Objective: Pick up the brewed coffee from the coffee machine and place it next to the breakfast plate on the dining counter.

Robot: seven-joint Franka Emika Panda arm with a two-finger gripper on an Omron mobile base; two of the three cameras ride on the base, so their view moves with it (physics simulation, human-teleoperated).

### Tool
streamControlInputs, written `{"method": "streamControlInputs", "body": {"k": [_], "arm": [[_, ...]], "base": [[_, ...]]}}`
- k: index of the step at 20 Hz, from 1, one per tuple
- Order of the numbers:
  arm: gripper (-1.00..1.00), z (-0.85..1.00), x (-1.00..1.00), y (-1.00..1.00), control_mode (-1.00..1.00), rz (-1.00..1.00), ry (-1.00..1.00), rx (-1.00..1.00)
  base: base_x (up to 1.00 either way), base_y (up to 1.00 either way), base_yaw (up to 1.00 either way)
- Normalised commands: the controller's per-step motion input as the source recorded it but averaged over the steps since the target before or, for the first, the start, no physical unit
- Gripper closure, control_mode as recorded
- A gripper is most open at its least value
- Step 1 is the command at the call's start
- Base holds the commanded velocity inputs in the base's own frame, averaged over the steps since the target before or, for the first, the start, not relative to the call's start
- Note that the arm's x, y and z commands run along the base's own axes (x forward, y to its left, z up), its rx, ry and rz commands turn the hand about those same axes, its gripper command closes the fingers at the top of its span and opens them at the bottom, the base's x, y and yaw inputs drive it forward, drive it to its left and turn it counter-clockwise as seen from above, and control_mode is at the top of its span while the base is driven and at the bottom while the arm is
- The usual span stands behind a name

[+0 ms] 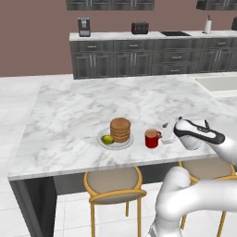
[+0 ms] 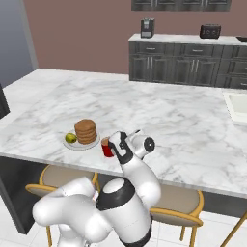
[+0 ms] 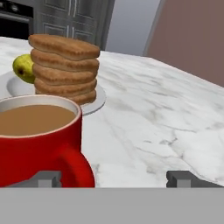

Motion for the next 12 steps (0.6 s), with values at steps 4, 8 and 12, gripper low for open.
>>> {"method": "streamControlInputs", "body": {"k": [4,8,12], "arm": [[-1.00,0.13,-0.29,-0.02,-1.00,0.00,0.08,0.00],[-1.00,0.09,-0.05,0.00,-1.00,0.04,0.10,0.00],[-1.00,0.05,-0.03,0.00,-1.00,0.04,0.04,0.00]], "base": [[0.00,0.00,0.00],[0.00,0.00,0.00],[0.00,0.00,0.00]]}}
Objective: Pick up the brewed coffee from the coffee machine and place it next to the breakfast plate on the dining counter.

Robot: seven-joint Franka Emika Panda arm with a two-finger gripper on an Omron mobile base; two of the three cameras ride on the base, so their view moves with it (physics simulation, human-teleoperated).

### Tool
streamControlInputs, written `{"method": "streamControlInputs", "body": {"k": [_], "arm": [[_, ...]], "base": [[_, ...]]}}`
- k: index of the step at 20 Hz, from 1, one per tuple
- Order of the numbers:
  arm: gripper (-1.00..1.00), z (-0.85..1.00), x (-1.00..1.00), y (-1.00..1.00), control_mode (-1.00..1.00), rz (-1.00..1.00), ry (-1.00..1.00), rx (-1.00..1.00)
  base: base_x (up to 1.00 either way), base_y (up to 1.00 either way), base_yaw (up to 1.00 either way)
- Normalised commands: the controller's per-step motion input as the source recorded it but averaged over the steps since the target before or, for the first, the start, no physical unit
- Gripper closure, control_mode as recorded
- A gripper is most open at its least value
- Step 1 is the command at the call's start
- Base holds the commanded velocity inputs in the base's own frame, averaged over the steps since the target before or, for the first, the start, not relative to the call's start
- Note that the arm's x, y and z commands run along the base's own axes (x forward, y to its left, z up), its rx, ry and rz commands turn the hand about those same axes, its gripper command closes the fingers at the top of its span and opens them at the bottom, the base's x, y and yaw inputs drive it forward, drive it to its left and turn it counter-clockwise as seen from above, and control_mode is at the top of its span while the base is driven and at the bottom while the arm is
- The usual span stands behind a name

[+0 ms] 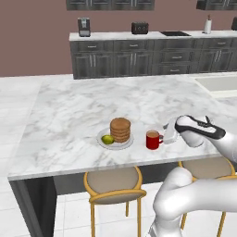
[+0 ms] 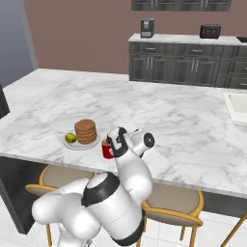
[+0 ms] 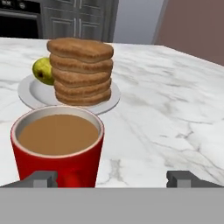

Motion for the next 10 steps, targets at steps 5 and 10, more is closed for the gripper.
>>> {"method": "streamControlInputs", "body": {"k": [5,10], "arm": [[-1.00,0.00,-0.19,0.00,-1.00,0.04,0.00,0.00],[-1.00,0.00,-0.54,-0.08,-1.00,0.03,0.00,0.00]], "base": [[0.00,0.00,0.00],[0.00,0.00,0.00]]}}
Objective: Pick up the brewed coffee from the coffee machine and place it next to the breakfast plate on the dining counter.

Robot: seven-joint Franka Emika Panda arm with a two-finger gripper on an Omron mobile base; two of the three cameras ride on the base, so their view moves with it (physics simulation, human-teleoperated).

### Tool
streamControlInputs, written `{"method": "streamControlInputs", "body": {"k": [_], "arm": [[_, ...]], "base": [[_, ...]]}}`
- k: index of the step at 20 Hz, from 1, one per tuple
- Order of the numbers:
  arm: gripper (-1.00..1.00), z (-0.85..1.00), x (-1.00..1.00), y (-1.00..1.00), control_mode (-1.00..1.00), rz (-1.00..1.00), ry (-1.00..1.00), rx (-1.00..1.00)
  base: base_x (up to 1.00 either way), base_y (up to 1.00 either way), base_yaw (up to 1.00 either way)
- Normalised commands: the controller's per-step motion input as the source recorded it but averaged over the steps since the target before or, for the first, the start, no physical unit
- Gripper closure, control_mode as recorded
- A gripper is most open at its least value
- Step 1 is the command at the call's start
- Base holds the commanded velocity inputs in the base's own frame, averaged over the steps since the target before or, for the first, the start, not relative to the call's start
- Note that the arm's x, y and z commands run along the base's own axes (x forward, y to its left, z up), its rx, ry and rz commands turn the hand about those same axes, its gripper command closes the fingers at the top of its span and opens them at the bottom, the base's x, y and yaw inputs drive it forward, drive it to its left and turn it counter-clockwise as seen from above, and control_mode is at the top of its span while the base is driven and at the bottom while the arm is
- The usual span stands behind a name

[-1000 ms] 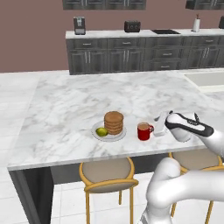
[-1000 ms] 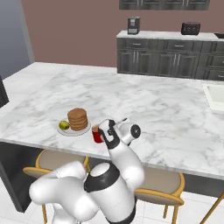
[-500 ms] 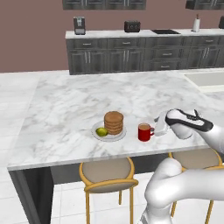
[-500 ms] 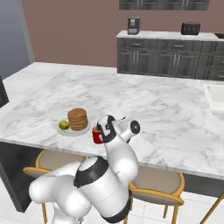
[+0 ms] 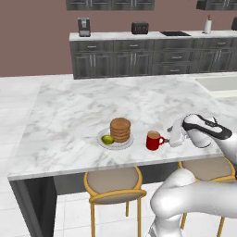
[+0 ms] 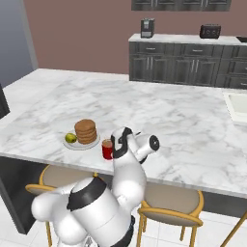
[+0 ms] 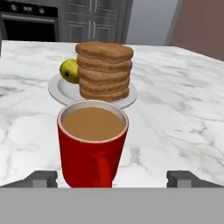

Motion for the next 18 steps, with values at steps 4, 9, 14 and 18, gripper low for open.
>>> {"method": "streamControlInputs", "body": {"k": [4,9,14,18], "arm": [[-1.00,0.23,-0.51,0.00,-1.00,0.00,0.02,0.00],[-1.00,0.87,-0.26,0.00,-1.00,0.00,0.01,0.00],[-1.00,1.00,-0.38,0.00,-1.00,0.00,0.02,0.00],[-1.00,0.95,-0.42,0.01,-1.00,0.00,0.04,0.00]], "base": [[0.00,0.00,0.00],[0.00,0.00,0.00],[0.00,0.00,0.00],[0.00,0.00,0.00]]}}
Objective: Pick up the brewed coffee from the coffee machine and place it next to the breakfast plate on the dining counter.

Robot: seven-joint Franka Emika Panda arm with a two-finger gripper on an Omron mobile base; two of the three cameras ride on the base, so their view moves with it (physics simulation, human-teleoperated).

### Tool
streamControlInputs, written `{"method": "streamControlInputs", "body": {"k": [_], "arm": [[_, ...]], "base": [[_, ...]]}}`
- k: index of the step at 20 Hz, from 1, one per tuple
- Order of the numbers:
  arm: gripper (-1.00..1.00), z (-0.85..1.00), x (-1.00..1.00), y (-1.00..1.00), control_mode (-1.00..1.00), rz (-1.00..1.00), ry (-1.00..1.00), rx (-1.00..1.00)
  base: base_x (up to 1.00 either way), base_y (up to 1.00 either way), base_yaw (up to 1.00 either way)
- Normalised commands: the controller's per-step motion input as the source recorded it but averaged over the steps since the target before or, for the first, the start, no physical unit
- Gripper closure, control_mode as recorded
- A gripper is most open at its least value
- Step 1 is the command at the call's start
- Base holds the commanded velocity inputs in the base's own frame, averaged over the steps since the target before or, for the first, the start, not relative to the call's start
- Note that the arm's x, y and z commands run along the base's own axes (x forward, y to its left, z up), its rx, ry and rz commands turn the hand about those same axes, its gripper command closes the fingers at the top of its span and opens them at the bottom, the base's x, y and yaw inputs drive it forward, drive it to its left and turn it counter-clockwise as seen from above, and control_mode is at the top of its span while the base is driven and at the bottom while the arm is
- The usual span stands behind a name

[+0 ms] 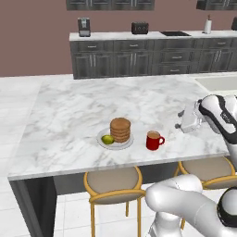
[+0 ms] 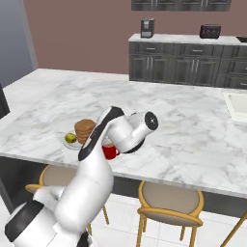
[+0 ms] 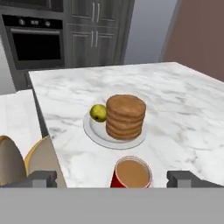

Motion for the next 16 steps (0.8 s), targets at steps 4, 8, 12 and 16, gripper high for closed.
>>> {"method": "streamControlInputs", "body": {"k": [4,8,12,16], "arm": [[-1.00,0.77,-0.46,0.09,-1.00,0.00,0.02,0.00],[-1.00,0.53,-0.45,0.27,-1.00,0.00,0.00,-0.01],[-1.00,0.15,-0.35,0.48,-1.00,0.00,0.00,-0.05],[-1.00,0.06,-0.26,0.52,-1.00,0.00,0.00,-0.07]], "base": [[0.00,0.00,0.00],[0.00,0.00,0.00],[0.00,0.00,0.00],[0.00,0.00,0.00]]}}
